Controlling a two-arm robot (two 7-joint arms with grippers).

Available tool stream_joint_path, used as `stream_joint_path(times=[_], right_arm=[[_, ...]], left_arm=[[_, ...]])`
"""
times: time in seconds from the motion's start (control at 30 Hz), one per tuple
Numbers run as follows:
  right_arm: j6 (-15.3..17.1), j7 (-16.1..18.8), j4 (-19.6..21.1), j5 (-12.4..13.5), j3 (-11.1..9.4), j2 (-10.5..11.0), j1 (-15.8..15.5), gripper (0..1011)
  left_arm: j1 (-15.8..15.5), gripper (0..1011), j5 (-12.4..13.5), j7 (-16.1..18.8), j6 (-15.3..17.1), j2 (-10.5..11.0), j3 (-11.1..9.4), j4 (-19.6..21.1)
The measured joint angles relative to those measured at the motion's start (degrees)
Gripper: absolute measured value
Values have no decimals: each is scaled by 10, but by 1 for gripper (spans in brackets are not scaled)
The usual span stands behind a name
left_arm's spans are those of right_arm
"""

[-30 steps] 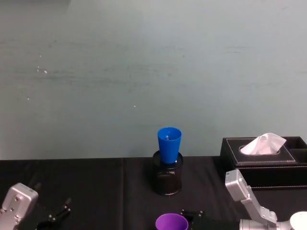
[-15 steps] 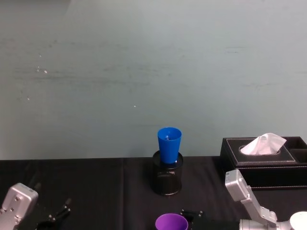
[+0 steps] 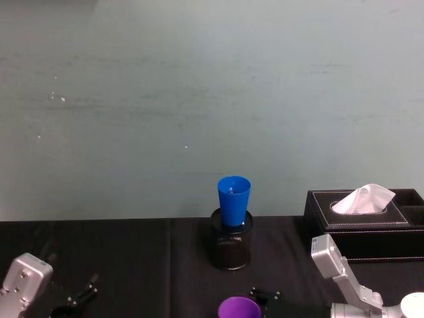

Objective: Pick up one cup with a gripper and tap it against the other cup.

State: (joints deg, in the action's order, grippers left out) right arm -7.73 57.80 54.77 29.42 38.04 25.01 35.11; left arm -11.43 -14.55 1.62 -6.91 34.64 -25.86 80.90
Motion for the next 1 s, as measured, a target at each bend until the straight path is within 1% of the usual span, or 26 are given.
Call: stream_joint_path(times=[0.07, 0.1, 0.13, 0.23, 0.73, 0.83, 0.97, 1.0], right_arm=[[0, 0, 0, 0, 0, 0, 0, 883], [0, 0, 0, 0, 0, 0, 0, 940], [0, 0, 0, 0, 0, 0, 0, 969], [0, 0, 0, 0, 0, 0, 0, 1002], [0, 0, 0, 0, 0, 0, 0, 1003], [-9, -1, 9, -1, -2, 3, -4, 1003], [-28, -8, 23, -1, -9, 7, -10, 1003], [-28, -8, 23, -1, -9, 7, -10, 1002]], left_arm=[[0, 1000, 0, 0, 0, 0, 0, 0], [0, 1000, 0, 0, 0, 0, 0, 0], [0, 1000, 0, 0, 0, 0, 0, 0], [0, 1000, 0, 0, 0, 0, 0, 0], [0, 1000, 0, 0, 0, 0, 0, 0], [0, 1000, 0, 0, 0, 0, 0, 0], [0, 1000, 0, 0, 0, 0, 0, 0], [0, 1000, 0, 0, 0, 0, 0, 0]])
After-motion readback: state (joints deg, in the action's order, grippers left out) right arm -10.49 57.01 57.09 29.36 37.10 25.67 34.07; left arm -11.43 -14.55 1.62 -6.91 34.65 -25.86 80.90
